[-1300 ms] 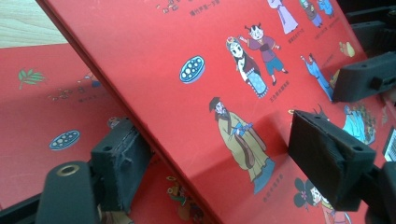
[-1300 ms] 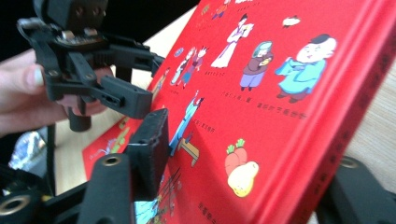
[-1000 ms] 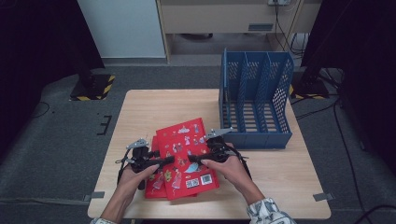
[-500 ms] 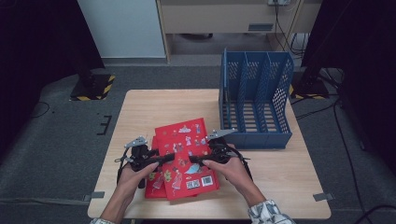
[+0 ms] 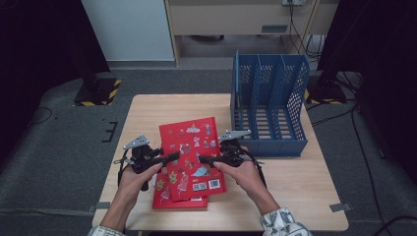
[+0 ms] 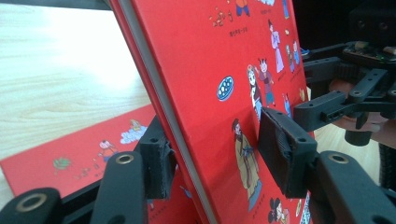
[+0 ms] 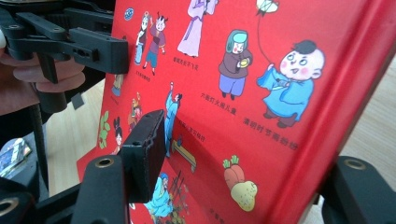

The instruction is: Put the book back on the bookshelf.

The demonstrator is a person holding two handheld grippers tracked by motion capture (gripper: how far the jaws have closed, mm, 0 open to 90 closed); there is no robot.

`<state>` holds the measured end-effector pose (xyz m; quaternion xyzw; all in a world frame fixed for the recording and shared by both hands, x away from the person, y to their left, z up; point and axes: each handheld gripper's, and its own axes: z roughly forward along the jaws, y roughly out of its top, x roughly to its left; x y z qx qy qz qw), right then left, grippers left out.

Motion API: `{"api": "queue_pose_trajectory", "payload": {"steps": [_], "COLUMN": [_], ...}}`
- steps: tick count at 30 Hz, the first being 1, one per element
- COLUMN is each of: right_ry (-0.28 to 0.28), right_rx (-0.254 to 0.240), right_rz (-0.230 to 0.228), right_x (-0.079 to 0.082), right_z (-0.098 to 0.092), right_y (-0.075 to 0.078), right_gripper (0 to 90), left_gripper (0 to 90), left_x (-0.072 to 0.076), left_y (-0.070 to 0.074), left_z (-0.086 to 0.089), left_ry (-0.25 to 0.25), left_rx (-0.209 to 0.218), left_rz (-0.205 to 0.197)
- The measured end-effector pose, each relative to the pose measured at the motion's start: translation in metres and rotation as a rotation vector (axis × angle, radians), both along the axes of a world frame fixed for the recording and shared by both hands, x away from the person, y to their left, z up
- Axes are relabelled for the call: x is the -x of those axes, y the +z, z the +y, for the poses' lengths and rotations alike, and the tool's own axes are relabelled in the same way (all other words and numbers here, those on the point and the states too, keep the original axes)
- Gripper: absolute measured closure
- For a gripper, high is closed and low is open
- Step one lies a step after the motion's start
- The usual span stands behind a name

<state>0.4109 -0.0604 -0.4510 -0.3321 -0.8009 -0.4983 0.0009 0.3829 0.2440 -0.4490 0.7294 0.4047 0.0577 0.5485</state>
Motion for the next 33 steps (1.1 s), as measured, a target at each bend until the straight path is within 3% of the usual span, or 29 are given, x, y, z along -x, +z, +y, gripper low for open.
{"api": "queue_pose_trajectory", "payload": {"steps": [14, 22, 33], "right_ry": [-0.041, -0.054, -0.088], "right_rx": [-0.021, 0.003, 0.038], "right_rz": [-0.103, -0.16, -0.249], "right_x": [-0.005, -0.011, -0.017], "right_z": [0.009, 0.017, 0.026], "right_y": [0.011, 0.019, 0.027], "right_gripper": [43.6, 44.8, 43.7], "left_gripper": [47.4, 47.3, 45.5], "left_x": [-0.008, -0.014, -0.021], "left_y": [0.027, 0.035, 0.041], "left_z": [0.001, 0.005, 0.005], "left_ry": [0.019, 0.038, 0.059], "left_rx": [-0.115, -0.148, -0.172], "left_rz": [-0.088, -0.126, -0.223]}}
